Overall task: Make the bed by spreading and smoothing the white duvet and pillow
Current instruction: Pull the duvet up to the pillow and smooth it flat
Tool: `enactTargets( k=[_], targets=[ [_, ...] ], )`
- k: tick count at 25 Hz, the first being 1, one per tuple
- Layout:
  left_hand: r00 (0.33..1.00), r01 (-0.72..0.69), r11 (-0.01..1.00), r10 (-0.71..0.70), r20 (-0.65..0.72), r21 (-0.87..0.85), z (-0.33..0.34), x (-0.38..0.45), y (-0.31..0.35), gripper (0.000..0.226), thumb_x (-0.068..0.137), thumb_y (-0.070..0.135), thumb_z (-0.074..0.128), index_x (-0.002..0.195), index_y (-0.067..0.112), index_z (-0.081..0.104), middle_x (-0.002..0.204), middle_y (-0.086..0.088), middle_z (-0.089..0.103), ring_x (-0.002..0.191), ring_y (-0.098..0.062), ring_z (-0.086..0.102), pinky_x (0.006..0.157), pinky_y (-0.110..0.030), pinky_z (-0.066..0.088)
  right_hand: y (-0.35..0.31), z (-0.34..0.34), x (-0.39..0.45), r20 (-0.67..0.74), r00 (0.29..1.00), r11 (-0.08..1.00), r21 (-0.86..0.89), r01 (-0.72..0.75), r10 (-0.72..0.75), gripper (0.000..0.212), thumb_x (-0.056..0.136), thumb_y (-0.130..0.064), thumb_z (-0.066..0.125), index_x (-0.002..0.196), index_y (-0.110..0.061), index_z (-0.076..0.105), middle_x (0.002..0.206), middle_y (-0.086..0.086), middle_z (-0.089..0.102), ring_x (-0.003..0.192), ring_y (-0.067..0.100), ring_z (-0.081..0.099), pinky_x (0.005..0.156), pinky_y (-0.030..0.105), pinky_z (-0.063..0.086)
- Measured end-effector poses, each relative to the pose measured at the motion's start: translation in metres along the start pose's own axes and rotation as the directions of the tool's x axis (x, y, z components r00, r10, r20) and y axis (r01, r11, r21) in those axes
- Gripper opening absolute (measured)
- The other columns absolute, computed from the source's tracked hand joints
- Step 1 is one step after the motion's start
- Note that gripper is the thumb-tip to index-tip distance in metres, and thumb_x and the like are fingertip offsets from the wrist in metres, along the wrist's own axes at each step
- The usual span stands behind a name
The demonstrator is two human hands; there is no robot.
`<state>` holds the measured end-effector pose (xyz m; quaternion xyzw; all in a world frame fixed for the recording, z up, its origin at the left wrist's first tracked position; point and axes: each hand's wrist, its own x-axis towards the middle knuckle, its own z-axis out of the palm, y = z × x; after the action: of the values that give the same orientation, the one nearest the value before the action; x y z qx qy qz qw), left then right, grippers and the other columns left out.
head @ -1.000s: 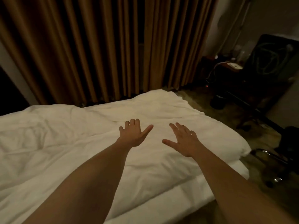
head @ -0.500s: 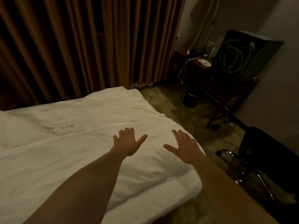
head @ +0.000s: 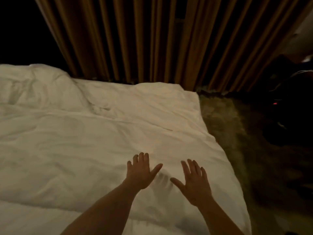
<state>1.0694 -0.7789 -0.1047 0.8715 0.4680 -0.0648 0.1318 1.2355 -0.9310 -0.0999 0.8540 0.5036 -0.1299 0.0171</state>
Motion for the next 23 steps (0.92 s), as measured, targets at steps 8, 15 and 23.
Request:
enactTargets(
  k=[8,15,23],
  targets=[
    [0.991,0.130,0.985,-0.127,-0.039,0.113,0.173,0.057,0.001,0.084,0.095,0.075,0.013,0.116,0.015,0.069,0.118,-0.010,0.067,0.112,-0.034,0.059,0.102,-0.049,0.036,0.037,0.175,0.088,-0.171,0.958,0.971,0.033,0.237,-0.228,0.084,0.099,-0.069,0.024,0.123,-0.002,0.069,0.094,0.014,0.069,0.081,0.036,0.067,0.077,0.049,0.050],
    [0.997,0.073,0.993,-0.073,-0.006,0.087,0.166,0.033,0.009,0.089,0.085,0.073,-0.003,0.075,0.021,0.069,0.068,-0.003,0.068,0.064,-0.025,0.065,0.060,-0.031,0.032,0.046,0.142,0.068,-0.015,0.977,0.975,0.048,0.215,-0.215,0.092,0.080,-0.085,-0.012,0.113,-0.021,0.045,0.067,0.001,0.070,0.060,0.022,0.071,0.053,0.034,0.051],
    [0.995,0.098,0.995,-0.098,0.000,-0.033,0.179,-0.025,0.018,0.065,0.100,0.068,0.020,0.068,0.030,0.061,0.065,0.012,0.060,0.064,-0.012,0.061,0.063,-0.029,0.050,0.040,0.140,0.024,0.077,0.995,0.969,0.244,0.048,-0.069,0.081,0.096,-0.076,0.018,0.101,-0.011,0.065,0.061,0.014,0.068,0.039,0.027,0.061,0.039,0.041,0.049]
  ],
)
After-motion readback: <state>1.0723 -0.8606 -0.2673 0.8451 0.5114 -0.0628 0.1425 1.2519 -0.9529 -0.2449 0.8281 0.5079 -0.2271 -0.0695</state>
